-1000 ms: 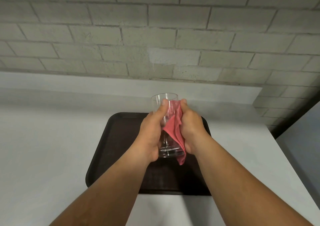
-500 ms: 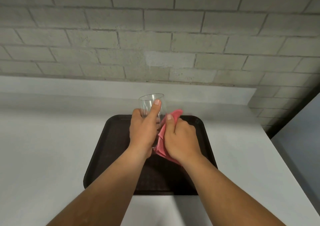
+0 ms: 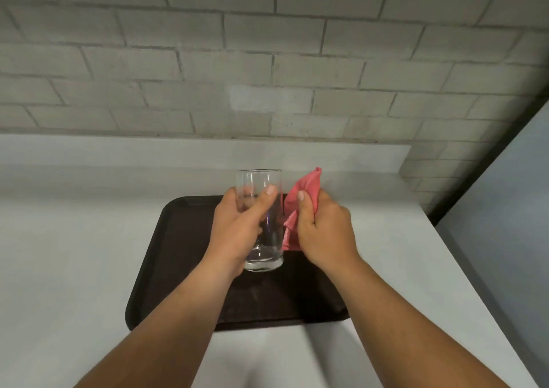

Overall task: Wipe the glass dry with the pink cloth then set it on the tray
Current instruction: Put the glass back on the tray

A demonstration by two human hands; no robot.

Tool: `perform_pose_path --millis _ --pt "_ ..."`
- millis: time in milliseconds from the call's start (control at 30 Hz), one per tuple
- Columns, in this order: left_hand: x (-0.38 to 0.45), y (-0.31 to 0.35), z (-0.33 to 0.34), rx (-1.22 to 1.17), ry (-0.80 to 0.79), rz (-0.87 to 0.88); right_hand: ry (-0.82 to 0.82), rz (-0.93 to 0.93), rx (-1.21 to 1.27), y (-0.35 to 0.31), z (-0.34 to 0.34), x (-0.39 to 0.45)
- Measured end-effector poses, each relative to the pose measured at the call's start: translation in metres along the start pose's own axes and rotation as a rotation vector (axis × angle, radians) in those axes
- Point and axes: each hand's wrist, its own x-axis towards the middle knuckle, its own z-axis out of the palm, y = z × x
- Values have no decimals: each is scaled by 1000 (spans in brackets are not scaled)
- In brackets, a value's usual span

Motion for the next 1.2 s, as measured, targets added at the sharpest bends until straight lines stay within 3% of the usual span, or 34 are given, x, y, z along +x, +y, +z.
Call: perform_pose_path --millis 267,500,733,833,967,1067,1133,1200 --pt "-14 -41 -15 120 -133 100 13 46 -91 30 -37 -18" --pt "-14 -78 -40 140 -46 28 17 177 -415 87 -58 -24" --pt "-9 -76 -50 136 7 23 -358 347 -791 146 -77 -45" --pt "-15 -75 -48 172 3 -4 -506 329 -881 157 -73 -57" --pt "-27 -70 -51 179 54 -73 -532 326 -805 158 -67 -62" --pt "-36 -65 -59 214 144 -117 -329 304 -642 148 -75 -54" --pt "-45 -62 -62 276 217 -154 -114 361 -357 138 -85 -47" --pt "-55 -62 -62 333 313 -160 54 513 93 128 -94 -42"
